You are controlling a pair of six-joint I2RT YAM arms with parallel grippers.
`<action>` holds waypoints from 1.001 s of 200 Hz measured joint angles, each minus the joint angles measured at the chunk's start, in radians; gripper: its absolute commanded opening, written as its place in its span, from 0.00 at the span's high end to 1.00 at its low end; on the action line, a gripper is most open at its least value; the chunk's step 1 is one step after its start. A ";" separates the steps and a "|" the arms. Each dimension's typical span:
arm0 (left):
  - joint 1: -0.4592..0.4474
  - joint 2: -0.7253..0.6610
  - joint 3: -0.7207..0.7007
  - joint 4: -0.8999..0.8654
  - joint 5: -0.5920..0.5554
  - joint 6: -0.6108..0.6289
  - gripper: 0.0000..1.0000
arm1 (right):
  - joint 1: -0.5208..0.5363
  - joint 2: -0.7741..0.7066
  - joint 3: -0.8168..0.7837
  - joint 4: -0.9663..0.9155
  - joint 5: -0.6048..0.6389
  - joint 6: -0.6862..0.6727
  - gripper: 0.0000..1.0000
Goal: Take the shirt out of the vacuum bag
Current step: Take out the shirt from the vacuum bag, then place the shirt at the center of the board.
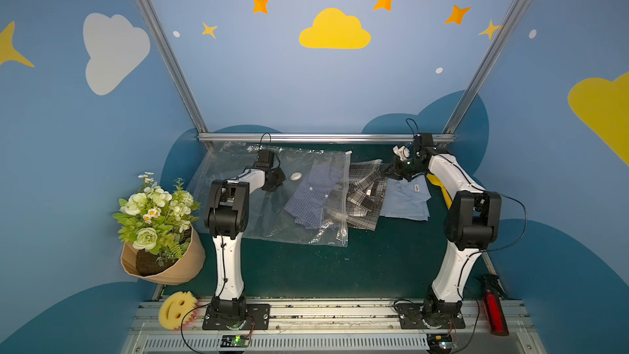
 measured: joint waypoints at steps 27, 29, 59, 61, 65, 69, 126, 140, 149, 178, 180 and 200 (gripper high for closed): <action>0.000 0.000 0.000 0.002 0.006 0.005 0.96 | -0.046 -0.003 -0.019 -0.050 0.029 -0.059 1.00; 0.000 0.000 0.000 0.002 0.007 0.005 0.96 | -0.048 -0.003 -0.020 -0.055 0.033 -0.064 1.00; -0.001 0.002 -0.001 0.010 0.025 0.019 0.96 | -0.088 -0.003 -0.025 -0.087 0.085 -0.098 1.00; -0.001 0.002 -0.002 0.010 0.026 0.019 0.96 | -0.090 -0.003 -0.025 -0.088 0.087 -0.099 1.00; -0.001 0.002 -0.002 0.011 0.027 0.021 0.96 | -0.097 -0.003 -0.027 -0.088 0.090 -0.100 1.00; -0.002 0.002 -0.002 0.011 0.029 0.023 0.96 | -0.103 -0.003 -0.029 -0.087 0.092 -0.101 1.00; -0.010 0.000 -0.016 0.040 0.053 0.051 0.91 | -0.172 0.039 -0.041 -0.082 0.107 -0.117 1.00; -0.019 -0.003 -0.017 0.042 0.055 0.059 0.76 | -0.182 0.055 -0.042 -0.077 0.106 -0.117 1.00; -0.032 -0.009 -0.016 0.038 0.051 0.068 0.64 | -0.184 0.064 -0.043 -0.071 0.105 -0.116 1.00; -0.117 -0.042 0.007 -0.044 0.019 0.113 0.42 | -0.204 0.078 -0.059 -0.049 0.093 -0.107 1.00; -0.125 -0.044 0.009 -0.047 0.018 0.115 0.41 | -0.205 0.078 -0.061 -0.048 0.091 -0.105 1.00; -0.209 -0.083 0.045 -0.101 0.005 0.145 0.38 | -0.226 0.083 -0.080 -0.020 0.069 -0.089 1.00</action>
